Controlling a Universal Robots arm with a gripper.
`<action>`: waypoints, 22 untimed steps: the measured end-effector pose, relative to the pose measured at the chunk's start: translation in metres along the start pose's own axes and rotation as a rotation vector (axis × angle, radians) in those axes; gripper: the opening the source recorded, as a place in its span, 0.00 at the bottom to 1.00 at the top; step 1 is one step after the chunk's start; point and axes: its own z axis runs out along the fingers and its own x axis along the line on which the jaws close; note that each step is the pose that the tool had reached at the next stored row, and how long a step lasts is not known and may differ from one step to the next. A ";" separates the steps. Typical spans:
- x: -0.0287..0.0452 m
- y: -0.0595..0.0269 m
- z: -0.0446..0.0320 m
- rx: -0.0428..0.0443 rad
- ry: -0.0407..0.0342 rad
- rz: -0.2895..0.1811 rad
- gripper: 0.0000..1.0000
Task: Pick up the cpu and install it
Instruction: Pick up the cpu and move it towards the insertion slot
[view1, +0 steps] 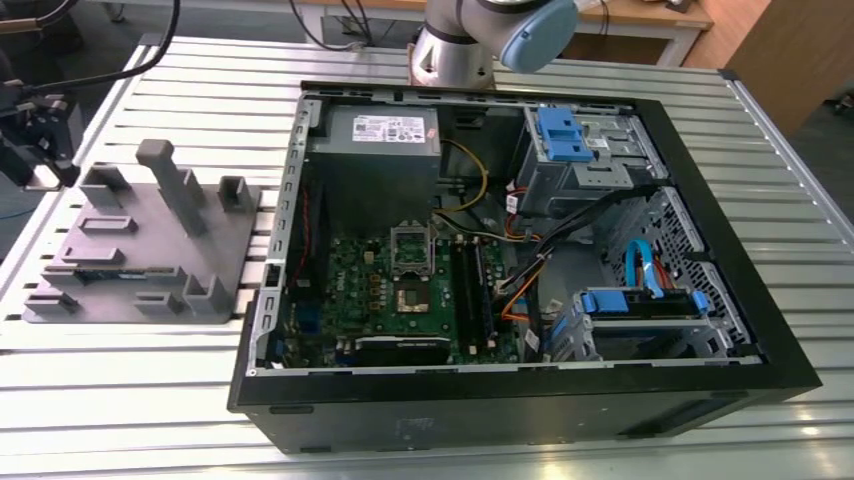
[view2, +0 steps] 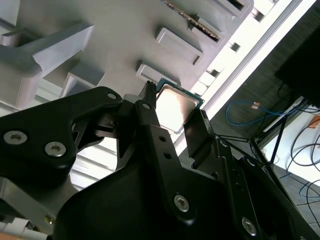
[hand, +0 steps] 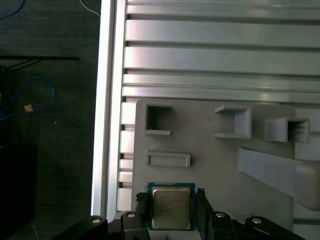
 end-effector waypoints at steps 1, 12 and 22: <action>0.0000 0.0001 -0.0014 0.0000 0.0001 0.000 0.47; 0.0003 0.0008 -0.0174 -0.0016 0.0000 0.000 0.47; 0.0004 0.0012 -0.0254 -0.0019 -0.0001 0.000 0.47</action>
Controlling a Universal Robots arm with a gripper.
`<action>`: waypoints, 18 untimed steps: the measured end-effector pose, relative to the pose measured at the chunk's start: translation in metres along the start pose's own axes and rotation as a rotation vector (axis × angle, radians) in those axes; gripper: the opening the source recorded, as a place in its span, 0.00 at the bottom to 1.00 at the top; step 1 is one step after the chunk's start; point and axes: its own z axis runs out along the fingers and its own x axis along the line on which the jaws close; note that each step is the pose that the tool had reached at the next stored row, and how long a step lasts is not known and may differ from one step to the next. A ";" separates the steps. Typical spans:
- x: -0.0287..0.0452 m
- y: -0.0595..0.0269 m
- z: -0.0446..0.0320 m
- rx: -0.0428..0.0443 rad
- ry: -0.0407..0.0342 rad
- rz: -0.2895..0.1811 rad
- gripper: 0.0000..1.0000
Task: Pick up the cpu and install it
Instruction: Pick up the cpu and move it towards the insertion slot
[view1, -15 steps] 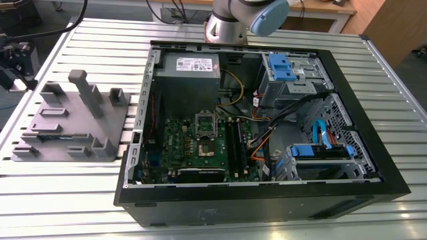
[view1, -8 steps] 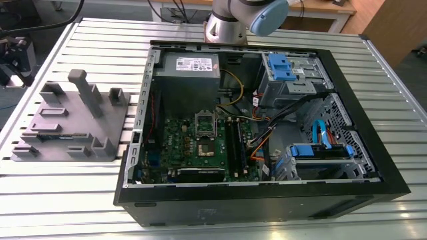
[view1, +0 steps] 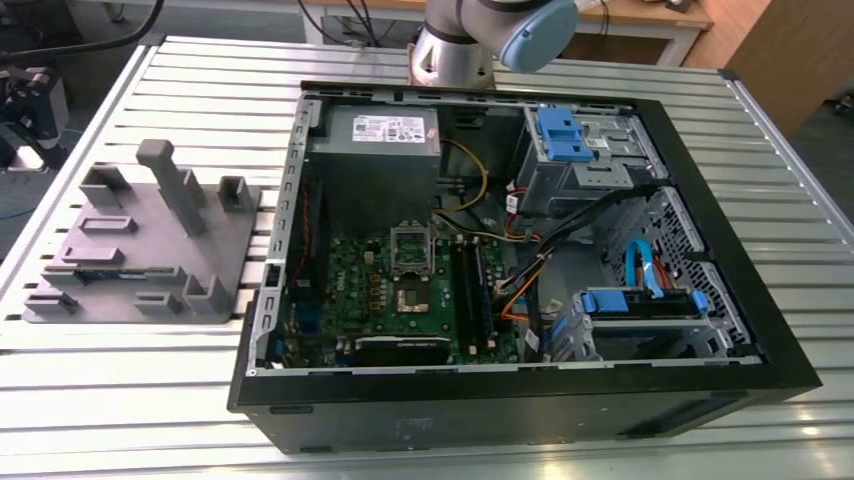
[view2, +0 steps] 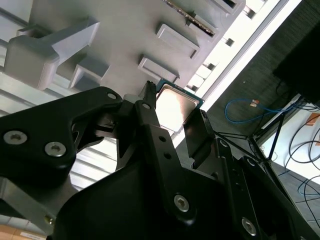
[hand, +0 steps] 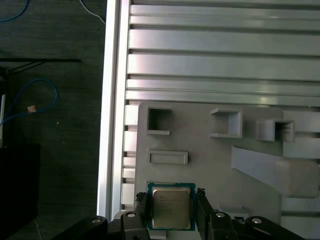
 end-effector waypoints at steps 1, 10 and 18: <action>0.0000 0.0000 -0.0004 0.0000 0.0000 0.000 0.47; 0.0000 0.0001 -0.0022 0.0000 0.0001 0.000 0.47; 0.0001 0.0003 -0.0053 0.0001 0.0002 0.000 0.47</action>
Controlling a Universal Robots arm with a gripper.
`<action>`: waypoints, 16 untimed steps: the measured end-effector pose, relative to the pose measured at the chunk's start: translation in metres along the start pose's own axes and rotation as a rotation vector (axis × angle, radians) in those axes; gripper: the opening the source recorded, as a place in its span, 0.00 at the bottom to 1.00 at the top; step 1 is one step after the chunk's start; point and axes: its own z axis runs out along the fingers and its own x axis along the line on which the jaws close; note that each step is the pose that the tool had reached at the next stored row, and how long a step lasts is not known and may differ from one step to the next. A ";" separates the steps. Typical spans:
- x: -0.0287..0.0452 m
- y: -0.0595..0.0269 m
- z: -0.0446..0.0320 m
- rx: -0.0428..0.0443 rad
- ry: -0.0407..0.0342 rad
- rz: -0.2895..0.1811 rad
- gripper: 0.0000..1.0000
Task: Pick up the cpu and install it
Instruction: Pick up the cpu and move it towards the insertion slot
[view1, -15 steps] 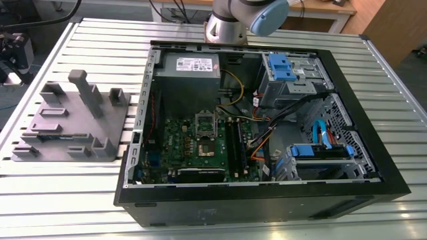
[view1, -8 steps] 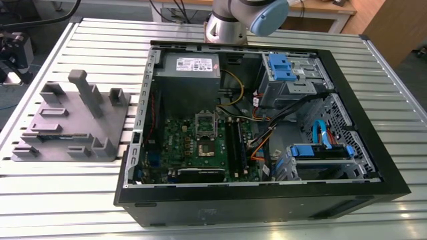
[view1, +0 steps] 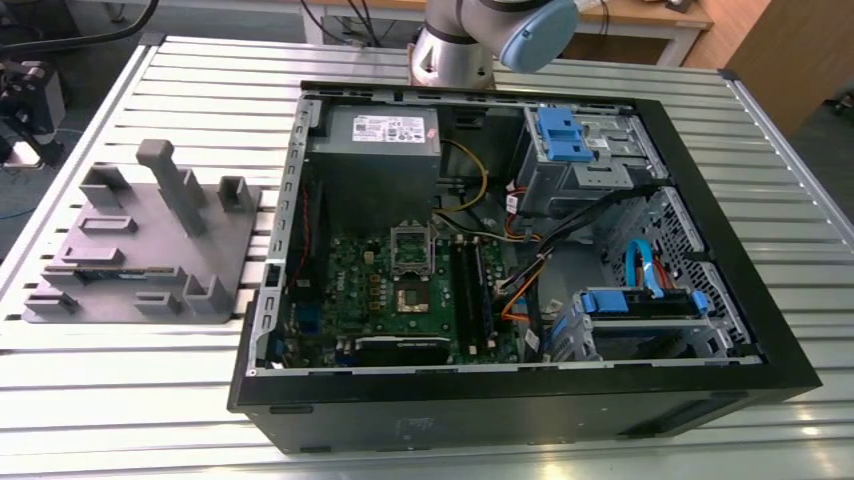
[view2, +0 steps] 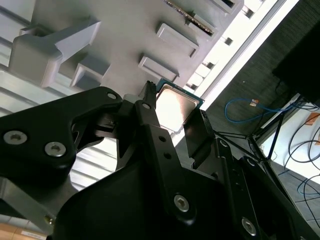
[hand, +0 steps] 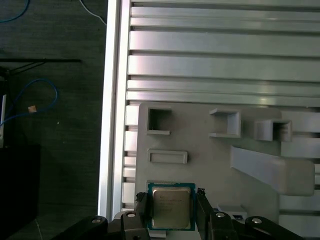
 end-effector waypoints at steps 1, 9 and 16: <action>0.0000 0.0000 -0.0007 0.0000 -0.0001 0.000 0.47; 0.0002 0.0003 -0.0073 -0.0002 -0.0002 0.000 0.47; 0.0002 0.0004 -0.0085 0.0000 0.0001 0.000 0.47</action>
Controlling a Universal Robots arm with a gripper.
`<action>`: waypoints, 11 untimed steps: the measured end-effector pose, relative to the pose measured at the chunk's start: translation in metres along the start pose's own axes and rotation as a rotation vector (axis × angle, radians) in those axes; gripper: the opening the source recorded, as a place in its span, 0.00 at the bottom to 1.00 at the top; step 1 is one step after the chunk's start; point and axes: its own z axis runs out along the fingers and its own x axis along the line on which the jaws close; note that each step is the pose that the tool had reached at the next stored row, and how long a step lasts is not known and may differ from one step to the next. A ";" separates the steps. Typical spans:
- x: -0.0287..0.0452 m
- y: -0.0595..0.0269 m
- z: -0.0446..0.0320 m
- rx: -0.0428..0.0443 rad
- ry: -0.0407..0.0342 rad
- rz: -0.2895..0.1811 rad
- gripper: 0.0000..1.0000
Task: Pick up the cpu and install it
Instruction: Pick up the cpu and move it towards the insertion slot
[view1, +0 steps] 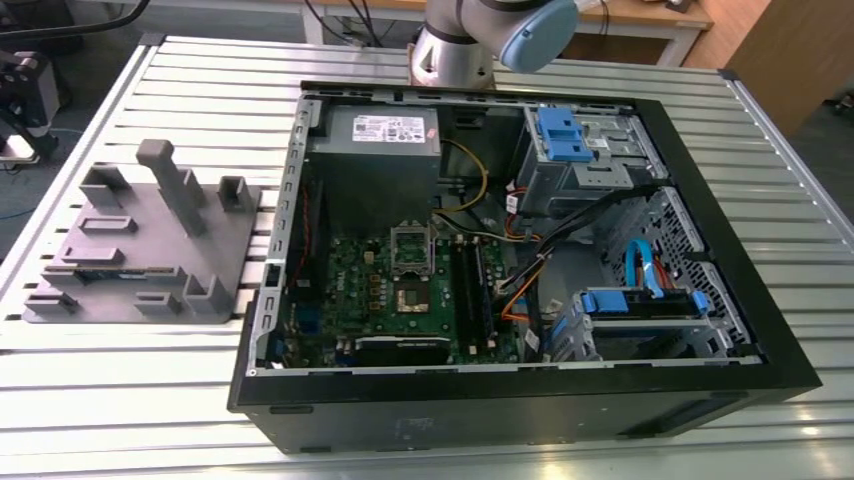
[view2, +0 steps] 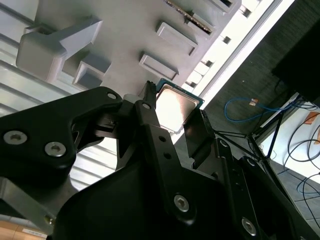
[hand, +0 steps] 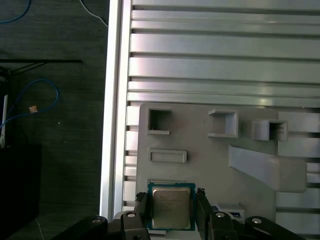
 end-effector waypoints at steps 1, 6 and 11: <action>0.0000 0.0000 -0.0006 0.0000 0.0001 0.000 0.47; 0.0000 0.0002 -0.0036 -0.0001 -0.0002 0.000 0.47; 0.0000 0.0003 -0.0066 -0.0001 0.0000 0.000 0.47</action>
